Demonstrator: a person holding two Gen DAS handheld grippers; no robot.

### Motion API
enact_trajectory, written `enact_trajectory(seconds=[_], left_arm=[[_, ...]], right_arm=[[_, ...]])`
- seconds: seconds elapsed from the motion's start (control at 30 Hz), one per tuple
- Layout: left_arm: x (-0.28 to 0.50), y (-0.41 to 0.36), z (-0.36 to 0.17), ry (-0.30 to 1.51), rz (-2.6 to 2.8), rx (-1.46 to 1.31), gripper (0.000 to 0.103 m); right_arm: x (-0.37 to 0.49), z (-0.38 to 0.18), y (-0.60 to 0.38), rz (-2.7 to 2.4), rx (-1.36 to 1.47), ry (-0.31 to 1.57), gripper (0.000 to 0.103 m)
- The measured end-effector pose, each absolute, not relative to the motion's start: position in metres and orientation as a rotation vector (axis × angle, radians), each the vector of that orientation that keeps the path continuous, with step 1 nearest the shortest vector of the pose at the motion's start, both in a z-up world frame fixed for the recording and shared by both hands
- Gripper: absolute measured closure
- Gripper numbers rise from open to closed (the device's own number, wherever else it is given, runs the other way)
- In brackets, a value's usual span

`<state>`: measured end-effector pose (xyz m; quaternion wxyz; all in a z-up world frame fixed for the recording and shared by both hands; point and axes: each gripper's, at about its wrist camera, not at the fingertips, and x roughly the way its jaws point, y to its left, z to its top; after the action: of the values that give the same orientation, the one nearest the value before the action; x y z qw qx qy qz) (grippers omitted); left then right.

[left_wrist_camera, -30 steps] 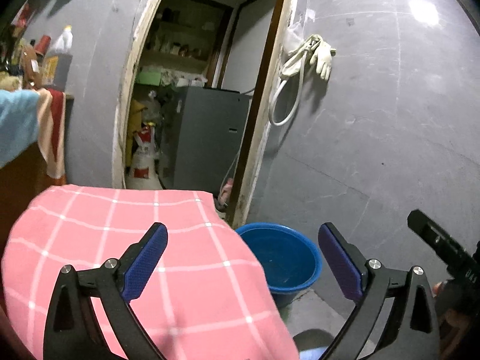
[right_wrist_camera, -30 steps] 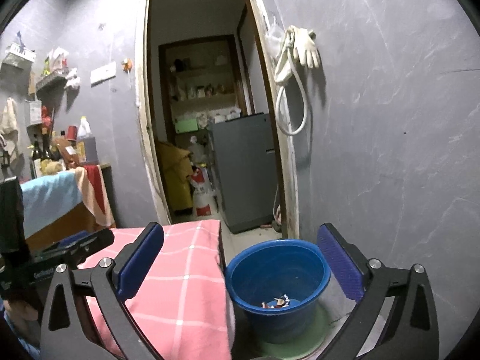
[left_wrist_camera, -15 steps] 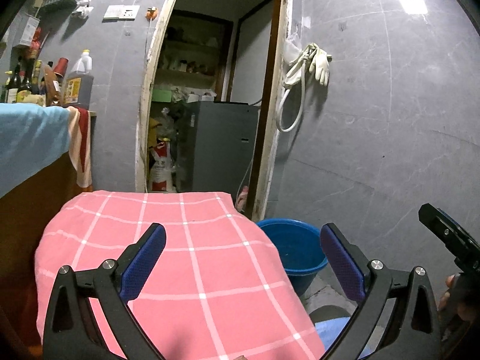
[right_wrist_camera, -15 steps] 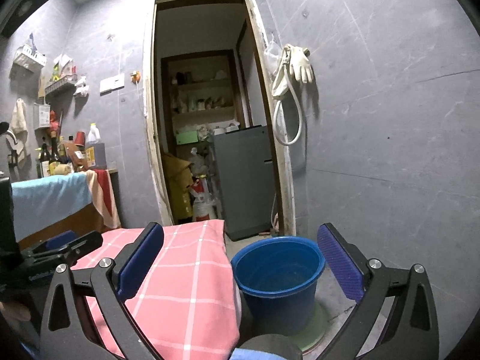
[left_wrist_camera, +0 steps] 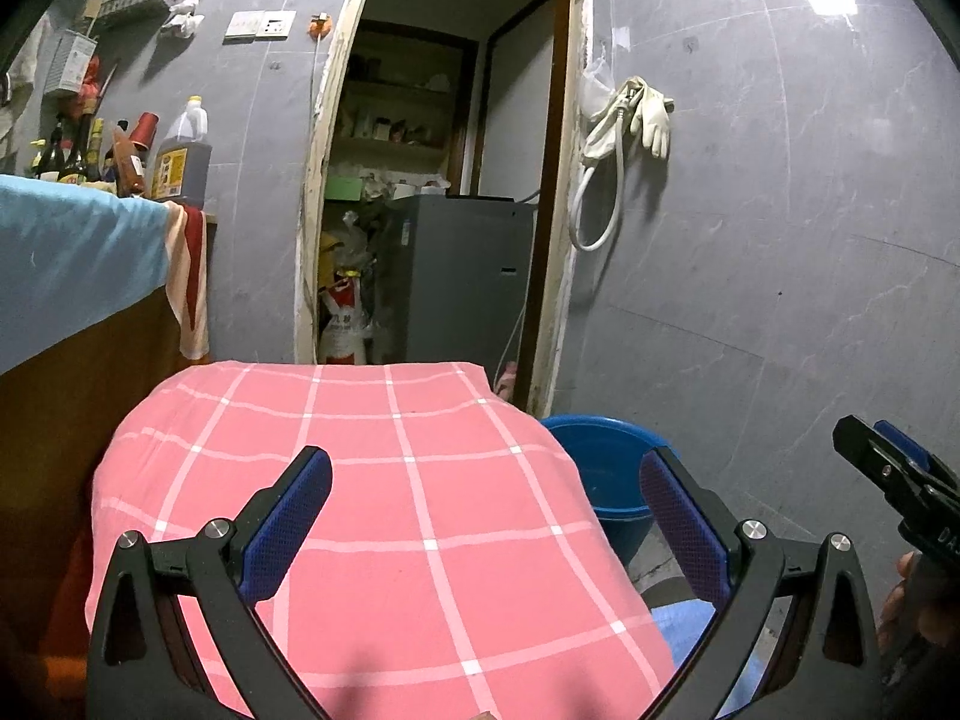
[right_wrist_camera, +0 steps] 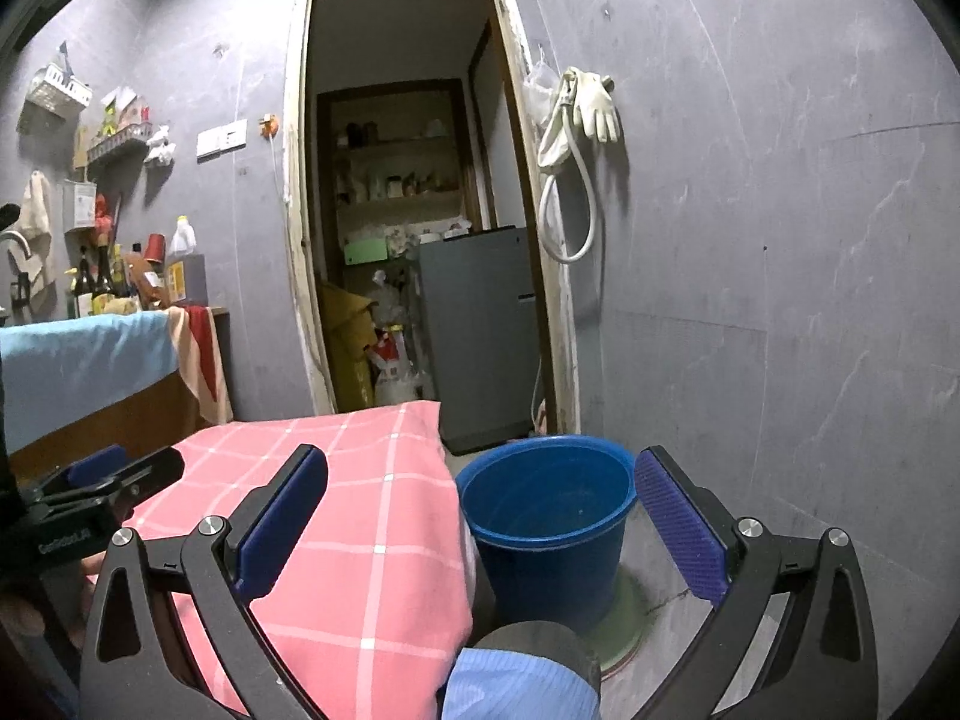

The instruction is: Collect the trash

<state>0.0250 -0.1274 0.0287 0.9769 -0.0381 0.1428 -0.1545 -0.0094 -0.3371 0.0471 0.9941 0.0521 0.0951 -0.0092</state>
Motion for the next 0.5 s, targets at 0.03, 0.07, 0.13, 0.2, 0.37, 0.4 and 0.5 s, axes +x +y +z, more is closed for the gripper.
enact_trajectory(seconds=[0.03,0.07,0.13,0.2,0.37,0.4,0.5], left_arm=[[0.0252,-0.1271,0.0283,0.289,-0.312,-0.077,0.002],[0.0254,-0.1267,0.0282,0.288,-0.311,-0.077,0.002],[0.0259,-0.1254,0.0284,0.286,-0.311,-0.076,0.002],[0.0265,-0.1236,0.0281,0.285,-0.311,-0.076,0.002],[0.0264,-0.1235,0.0281,0.285,-0.312,-0.075,0.002],[0.0263,-0.1236,0.0282,0.284,-0.312,-0.076,0.002],[0.0268,-0.1228,0.0281,0.284,-0.314,-0.075,0.002]], right_arm=[[-0.0096,0.0465,-0.3374,-0.019,0.104,0.192,0.0],[-0.0098,0.0464,-0.3378,-0.02,0.105,0.193,0.0],[-0.0099,0.0463,-0.339,-0.02,0.107,0.194,0.0],[-0.0103,0.0463,-0.3383,-0.023,0.106,0.195,0.0],[-0.0098,0.046,-0.3385,-0.022,0.106,0.197,0.0],[-0.0095,0.0461,-0.3385,-0.022,0.106,0.198,0.0],[-0.0096,0.0462,-0.3378,-0.023,0.106,0.198,0.0]])
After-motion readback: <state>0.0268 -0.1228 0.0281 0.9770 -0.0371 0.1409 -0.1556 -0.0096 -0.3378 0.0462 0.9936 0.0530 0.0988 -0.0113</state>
